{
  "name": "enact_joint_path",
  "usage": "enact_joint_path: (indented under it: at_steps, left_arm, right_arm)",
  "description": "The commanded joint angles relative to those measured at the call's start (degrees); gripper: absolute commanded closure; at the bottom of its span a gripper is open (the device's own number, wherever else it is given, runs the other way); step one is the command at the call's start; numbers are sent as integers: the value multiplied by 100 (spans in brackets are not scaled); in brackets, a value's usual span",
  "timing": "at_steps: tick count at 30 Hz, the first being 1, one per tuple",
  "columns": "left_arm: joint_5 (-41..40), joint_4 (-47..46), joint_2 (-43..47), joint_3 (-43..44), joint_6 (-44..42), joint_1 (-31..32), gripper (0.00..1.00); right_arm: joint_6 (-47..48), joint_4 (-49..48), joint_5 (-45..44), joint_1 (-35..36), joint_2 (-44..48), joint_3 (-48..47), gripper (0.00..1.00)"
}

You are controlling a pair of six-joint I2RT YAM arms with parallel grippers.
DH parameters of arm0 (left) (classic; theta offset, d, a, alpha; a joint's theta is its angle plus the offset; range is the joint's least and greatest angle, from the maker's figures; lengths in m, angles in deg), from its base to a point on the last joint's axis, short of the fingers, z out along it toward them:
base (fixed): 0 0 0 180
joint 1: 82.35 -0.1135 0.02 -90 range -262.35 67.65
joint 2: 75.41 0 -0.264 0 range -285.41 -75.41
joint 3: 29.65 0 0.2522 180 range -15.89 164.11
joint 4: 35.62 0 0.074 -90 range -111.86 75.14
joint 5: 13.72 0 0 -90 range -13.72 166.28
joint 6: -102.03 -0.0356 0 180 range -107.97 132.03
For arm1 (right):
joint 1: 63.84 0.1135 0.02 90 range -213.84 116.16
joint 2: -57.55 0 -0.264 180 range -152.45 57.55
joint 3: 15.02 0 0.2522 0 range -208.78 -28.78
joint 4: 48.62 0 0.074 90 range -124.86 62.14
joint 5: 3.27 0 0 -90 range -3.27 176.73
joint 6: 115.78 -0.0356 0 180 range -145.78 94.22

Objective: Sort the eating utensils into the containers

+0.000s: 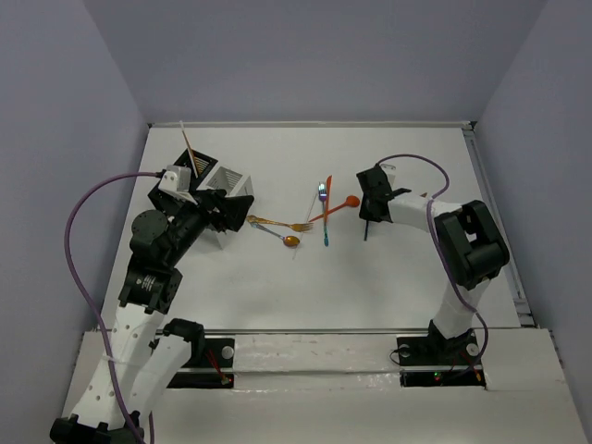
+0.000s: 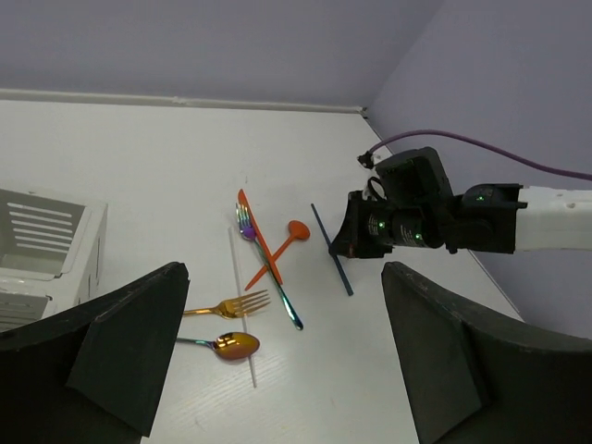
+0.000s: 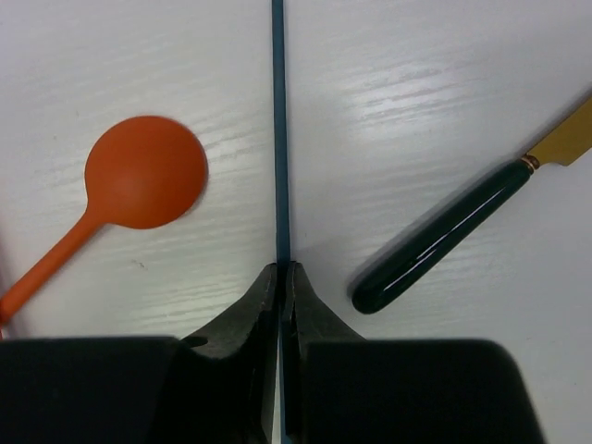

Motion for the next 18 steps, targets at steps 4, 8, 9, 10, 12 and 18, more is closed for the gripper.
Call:
enact_joint_path:
  at_steps: [4, 8, 9, 10, 12, 18]
  left_arm:
    - [389, -469, -231, 3, 129, 26, 9]
    - [644, -530, -459, -23, 243, 26, 12]
    - [784, -556, -599, -23, 296, 26, 12]
    - [846, -574, -670, -23, 323, 26, 13]
    - [1021, -609, -872, -23, 384, 26, 13]
    - [1312, -680, -1311, -40, 455, 26, 13]
  right_arm:
    - [703, -212, 398, -4, 841, 284, 93]
    - [949, -282, 775, 57, 1552, 538, 93]
    - [967, -491, 1273, 127, 1736, 748, 93]
    - [950, -641, 1582, 180, 2095, 854, 93]
    - [819, -1079, 2444, 468, 2405, 1117, 93]
    - [598, -2030, 3009, 1716, 2846, 1049, 93]
